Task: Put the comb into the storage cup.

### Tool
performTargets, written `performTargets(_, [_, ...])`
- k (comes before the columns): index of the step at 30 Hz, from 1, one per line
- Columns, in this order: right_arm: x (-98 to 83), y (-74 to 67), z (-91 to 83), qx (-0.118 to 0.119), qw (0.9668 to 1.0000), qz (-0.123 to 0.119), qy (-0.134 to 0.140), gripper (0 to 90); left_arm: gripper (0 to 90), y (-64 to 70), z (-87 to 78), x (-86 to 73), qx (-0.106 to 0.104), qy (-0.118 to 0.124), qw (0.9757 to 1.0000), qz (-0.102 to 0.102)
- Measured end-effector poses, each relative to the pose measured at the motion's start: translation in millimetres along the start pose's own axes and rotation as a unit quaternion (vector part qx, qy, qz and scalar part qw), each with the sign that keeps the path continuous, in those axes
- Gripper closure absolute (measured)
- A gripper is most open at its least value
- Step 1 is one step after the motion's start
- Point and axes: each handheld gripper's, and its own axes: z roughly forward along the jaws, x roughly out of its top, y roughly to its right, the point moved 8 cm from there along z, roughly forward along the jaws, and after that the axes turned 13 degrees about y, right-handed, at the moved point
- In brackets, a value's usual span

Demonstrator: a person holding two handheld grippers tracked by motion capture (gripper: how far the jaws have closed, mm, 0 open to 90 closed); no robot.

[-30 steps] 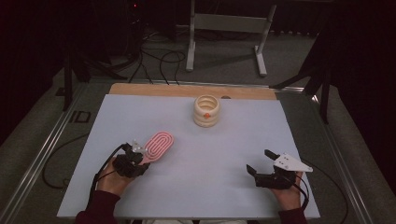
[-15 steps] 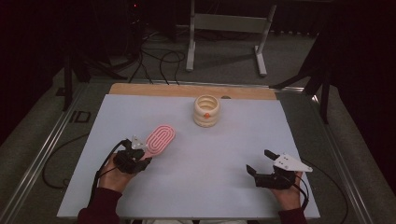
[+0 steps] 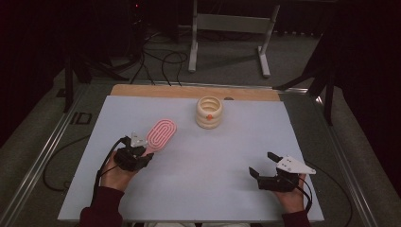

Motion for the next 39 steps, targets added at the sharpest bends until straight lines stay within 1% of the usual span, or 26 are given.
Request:
performTargets(10, [-1.7,-0.9,1.4,0.002,1.0000,0.002,-0.001,7.9,69.8,-4.7,-0.4,13.7,0.013,0.021,0.9997,0.006])
performTargets(13, [-2.3,-1.2,1.8,0.002,1.0000,0.001,-0.003,7.9,69.8,-5.4,-0.8,17.7,0.015,0.032,0.9993,0.013])
performTargets(14, [-2.3,-1.2,1.8,0.002,1.0000,0.001,-0.003,7.9,69.8,-5.4,-0.8,17.7,0.015,0.032,0.9993,0.013])
performTargets(15, [-2.5,-1.2,1.9,0.002,1.0000,0.001,-0.003,7.9,69.8,-5.6,-1.2,20.4,0.015,0.038,0.9990,0.017])
performTargets(18, [-3.5,-1.7,2.9,0.004,1.0000,0.002,-0.004,7.9,69.8,-6.9,-1.7,23.6,0.019,0.043,0.9987,0.021])
performTargets(23, [-4.2,-2.3,3.4,0.003,1.0000,0.004,-0.006,7.9,69.8,-8.0,-2.9,29.2,0.023,0.058,0.9977,0.026])
performTargets(29, [-3.9,-1.7,3.6,0.005,0.9999,0.010,-0.001,7.9,69.8,-7.6,-4.4,35.8,0.029,0.073,0.9963,0.034])
performTargets(36, [-4.0,-1.4,4.0,0.005,0.9999,0.013,-0.001,7.9,69.8,-6.8,-5.9,41.4,0.029,0.097,0.9940,0.044])
performTargets(39, [-3.6,-1.7,4.3,0.008,0.9998,0.019,0.000,7.9,69.8,-5.6,-6.6,43.0,0.026,0.106,0.9929,0.046])
